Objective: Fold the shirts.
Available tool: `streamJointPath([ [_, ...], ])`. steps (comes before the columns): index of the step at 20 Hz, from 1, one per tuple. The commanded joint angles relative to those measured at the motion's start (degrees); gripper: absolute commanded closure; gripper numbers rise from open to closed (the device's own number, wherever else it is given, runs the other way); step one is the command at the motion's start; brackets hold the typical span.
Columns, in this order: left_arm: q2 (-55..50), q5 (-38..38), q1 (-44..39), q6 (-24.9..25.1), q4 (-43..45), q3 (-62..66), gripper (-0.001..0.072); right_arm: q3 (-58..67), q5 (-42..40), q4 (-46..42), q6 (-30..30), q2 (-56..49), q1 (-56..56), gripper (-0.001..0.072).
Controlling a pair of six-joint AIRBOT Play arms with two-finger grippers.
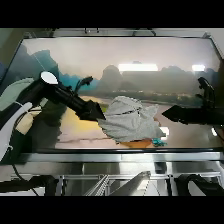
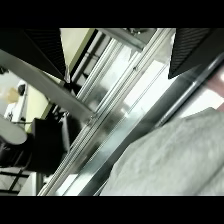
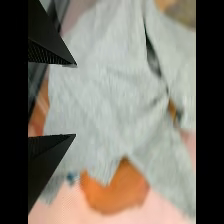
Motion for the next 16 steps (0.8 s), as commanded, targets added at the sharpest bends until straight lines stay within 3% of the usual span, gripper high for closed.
streamJointPath([
  [1, 0.9, 3.58, -4.13, -0.44, 2.54, -9.29, 0.0016, 0.04, -0.5, -0.17, -9.73, -12.87, -3.54, 0.0289],
  [5, 0.9, 11.87, -7.43, -0.52, 1.92, -15.19, 0.0016, 1.84, -1.51, 9.03, -20.79, -27.52, -0.63, 0.0288],
  [11, 0.46, 25.16, -11.72, -2.97, 1.99, -15.32, 0.0019, 9.03, -2.29, 9.9, -22.58, -36.2, 4.94, 0.0303],
  [12, -0.04, 27.08, -11.67, -4.0, 2.05, -15.3, 0.0132, 9.62, -2.03, 9.86, -22.6, -36.24, 5.81, 0.0432],
  [13, -0.85, 28.46, -11.67, -4.42, 1.97, -15.3, 0.0272, 9.94, -1.29, 9.9, -22.62, -36.22, 6.32, 0.0482],
  [15, -3.34, 26.84, -11.67, -5.62, 2.08, -13.77, 0.0282, 10.14, 1.73, 11.26, -23.26, -36.22, 6.67, 0.0489],
  [16, -4.83, 25.35, -11.67, -5.64, 2.16, -12.39, 0.0295, 10.14, 3.3, 12.15, -24.44, -36.2, 6.62, 0.0594],
])
